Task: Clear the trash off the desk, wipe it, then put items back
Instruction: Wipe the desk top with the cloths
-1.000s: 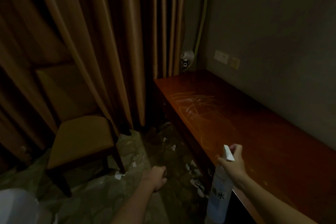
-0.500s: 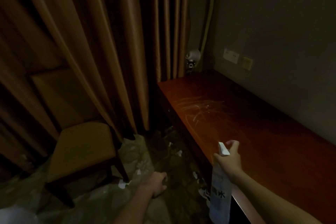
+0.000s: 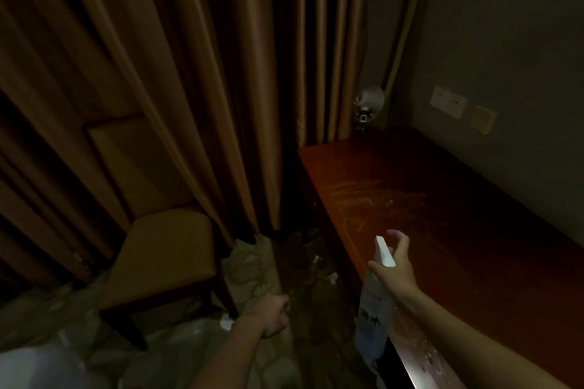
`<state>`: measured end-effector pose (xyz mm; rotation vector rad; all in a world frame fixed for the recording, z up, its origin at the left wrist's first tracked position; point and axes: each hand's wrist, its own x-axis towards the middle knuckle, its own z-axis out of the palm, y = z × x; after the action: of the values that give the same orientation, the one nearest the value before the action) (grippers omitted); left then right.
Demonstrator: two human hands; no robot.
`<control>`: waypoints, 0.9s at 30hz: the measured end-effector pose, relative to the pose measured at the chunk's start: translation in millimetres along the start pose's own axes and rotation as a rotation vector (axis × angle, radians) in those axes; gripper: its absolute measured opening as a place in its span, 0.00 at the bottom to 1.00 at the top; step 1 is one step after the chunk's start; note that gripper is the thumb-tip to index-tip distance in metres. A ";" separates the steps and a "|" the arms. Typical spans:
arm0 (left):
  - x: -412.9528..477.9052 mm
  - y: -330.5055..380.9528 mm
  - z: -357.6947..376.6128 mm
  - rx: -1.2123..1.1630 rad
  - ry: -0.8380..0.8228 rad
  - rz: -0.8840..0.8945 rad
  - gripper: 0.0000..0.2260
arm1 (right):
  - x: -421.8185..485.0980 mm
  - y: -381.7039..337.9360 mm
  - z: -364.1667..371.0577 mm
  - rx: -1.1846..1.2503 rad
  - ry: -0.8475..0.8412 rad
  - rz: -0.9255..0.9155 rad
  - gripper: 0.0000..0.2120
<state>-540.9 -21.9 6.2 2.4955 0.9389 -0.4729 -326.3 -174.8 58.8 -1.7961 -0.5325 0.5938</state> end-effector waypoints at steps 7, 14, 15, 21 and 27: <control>6.6 -1.8 -2.6 -0.023 -0.029 -0.025 0.12 | 29.6 -5.5 16.5 -0.022 -0.019 0.026 0.25; 26.9 -24.0 -9.1 -0.066 -0.063 -0.017 0.12 | 47.1 -12.8 39.3 -0.008 -0.011 0.009 0.33; 32.4 -28.2 -10.2 -0.065 -0.070 -0.006 0.12 | 48.7 -12.1 40.0 0.001 0.009 0.015 0.37; 78.5 -32.9 -30.7 0.001 -0.153 0.113 0.13 | 52.9 -8.6 35.2 0.066 0.266 0.098 0.41; 137.7 -28.8 -65.5 0.109 -0.242 0.261 0.11 | 56.4 -10.5 36.9 0.020 0.414 0.156 0.31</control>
<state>-451.8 104.4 -8.4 2.5355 0.4981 -0.7346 -306.8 -109.8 51.8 -1.8860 -0.1047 0.3146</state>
